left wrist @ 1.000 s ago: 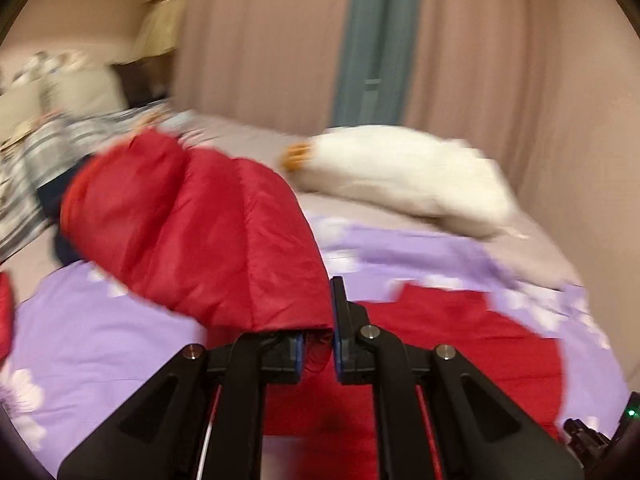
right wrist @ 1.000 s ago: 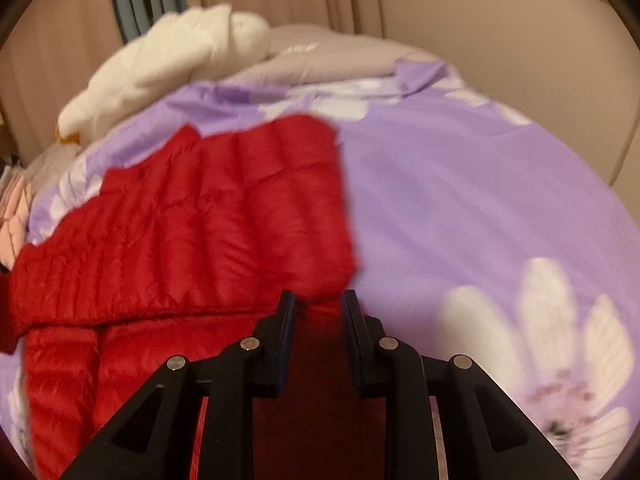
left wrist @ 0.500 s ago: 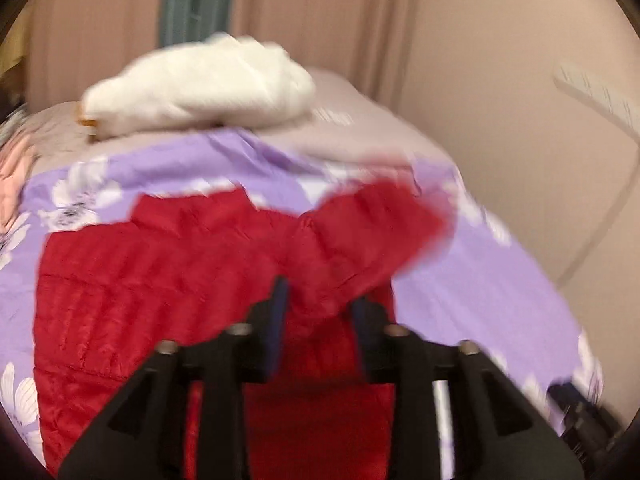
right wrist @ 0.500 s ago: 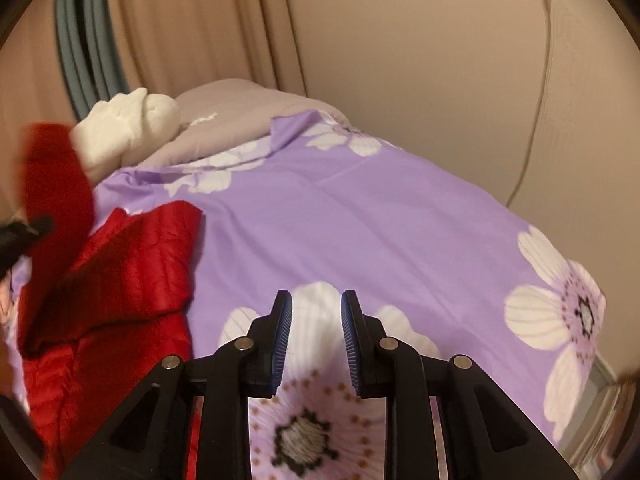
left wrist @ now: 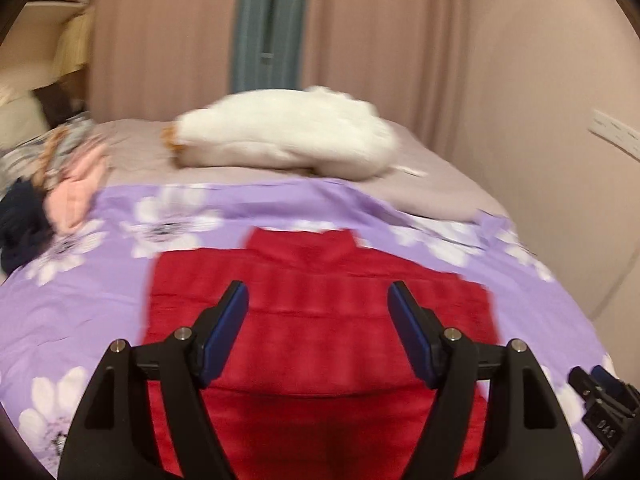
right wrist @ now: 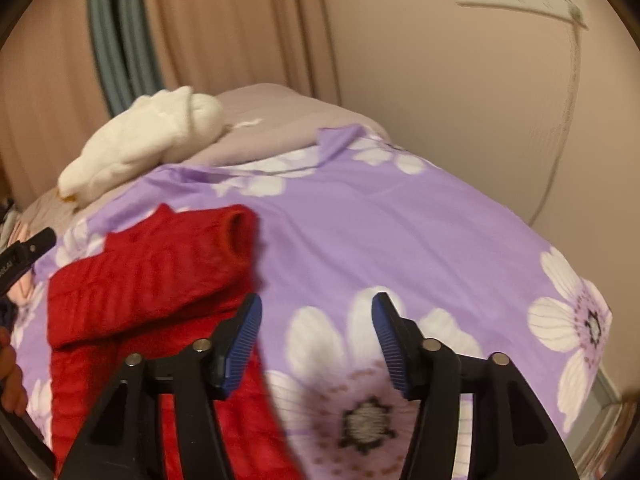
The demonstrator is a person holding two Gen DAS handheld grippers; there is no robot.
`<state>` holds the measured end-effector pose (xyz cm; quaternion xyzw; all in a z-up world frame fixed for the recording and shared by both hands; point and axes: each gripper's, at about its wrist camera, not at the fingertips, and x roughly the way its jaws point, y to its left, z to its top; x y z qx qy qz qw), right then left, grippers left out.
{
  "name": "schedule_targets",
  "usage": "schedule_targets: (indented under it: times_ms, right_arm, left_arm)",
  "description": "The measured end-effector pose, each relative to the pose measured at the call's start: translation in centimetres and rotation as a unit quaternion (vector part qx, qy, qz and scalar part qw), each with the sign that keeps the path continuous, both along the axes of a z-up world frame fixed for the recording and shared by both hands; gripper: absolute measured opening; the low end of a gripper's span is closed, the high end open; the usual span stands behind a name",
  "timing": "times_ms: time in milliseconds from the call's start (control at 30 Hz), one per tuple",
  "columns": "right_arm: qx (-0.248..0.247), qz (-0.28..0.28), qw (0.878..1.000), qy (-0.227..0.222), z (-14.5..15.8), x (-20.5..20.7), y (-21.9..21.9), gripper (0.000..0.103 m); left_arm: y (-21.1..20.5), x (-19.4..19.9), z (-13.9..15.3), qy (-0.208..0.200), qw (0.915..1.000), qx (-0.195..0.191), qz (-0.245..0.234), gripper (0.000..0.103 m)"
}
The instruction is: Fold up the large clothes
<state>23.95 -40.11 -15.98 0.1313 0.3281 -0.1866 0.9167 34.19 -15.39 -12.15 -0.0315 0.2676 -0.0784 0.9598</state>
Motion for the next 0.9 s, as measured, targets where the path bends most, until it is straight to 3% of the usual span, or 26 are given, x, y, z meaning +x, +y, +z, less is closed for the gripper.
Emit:
schedule_targets:
  times_ms: [33, 133, 200, 267, 300, 333, 467, 500, 567, 600, 633, 767, 900]
  right_arm:
    - [-0.006, 0.009, 1.000, -0.002, 0.1, 0.9, 1.0, 0.057]
    - [-0.008, 0.036, 0.999, -0.009, 0.4, 3.0, 3.1, 0.057]
    - [-0.002, 0.060, 0.998, -0.020, 0.7, 5.2, 4.7, 0.054]
    - [-0.003, 0.083, 0.996, -0.025, 0.7, 7.3, 6.1, 0.037]
    - [-0.003, 0.093, 0.995, -0.020, 0.4, 9.0, 6.8, 0.016]
    - [-0.002, 0.093, 0.996, -0.012, -0.1, 10.7, 7.3, 0.011]
    - [0.033, 0.071, 0.997, 0.025, -3.9, 15.5, 7.0, 0.011]
    - [0.042, 0.074, 0.996, 0.037, -5.3, 16.4, 6.7, 0.011]
    - [0.024, 0.087, 0.994, 0.056, -8.0, 17.7, 6.9, 0.011]
    - [-0.005, 0.104, 0.993, 0.057, -10.2, 18.0, 7.3, 0.009]
    - [-0.012, 0.113, 0.992, 0.057, -11.9, 18.0, 7.6, 0.006]
    - [0.021, 0.112, 0.992, 0.048, -12.1, 17.7, 6.9, 0.005]
    - [0.061, 0.109, 0.992, 0.034, -12.3, 17.1, 5.6, 0.000]
  left_arm:
    - [1.4, 0.3, -0.3, 0.004, 0.9999, -0.003, 0.015, 0.069]
    - [4.9, 1.3, -1.0, 0.020, 0.9987, -0.012, 0.046, 0.050]
    - [7.1, 2.8, -1.9, 0.027, 0.9969, 0.002, 0.074, 0.036]
    - [8.6, 4.0, -3.2, 0.041, 0.9944, 0.009, 0.097, 0.025]
    - [9.4, 4.8, -4.0, 0.049, 0.9933, 0.003, 0.105, 0.020]
    - [9.9, 5.4, -4.8, 0.053, 0.9927, -0.004, 0.108, 0.020]
    - [10.6, 8.1, -8.9, 0.080, 0.9907, -0.025, 0.108, 0.019]
    - [10.2, 9.2, -10.7, 0.091, 0.9900, -0.012, 0.106, 0.023]
    - [9.3, 10.5, -14.1, 0.114, 0.9876, 0.025, 0.105, 0.026]
    - [9.3, 11.0, -15.4, 0.125, 0.9876, 0.013, 0.095, 0.025]
    - [9.5, 11.3, -15.7, 0.131, 0.9872, 0.001, 0.090, 0.025]
    - [10.7, 11.5, -15.8, 0.132, 0.9864, -0.038, 0.091, 0.026]
    - [10.4, 11.6, -15.7, 0.132, 0.9864, -0.032, 0.092, 0.026]
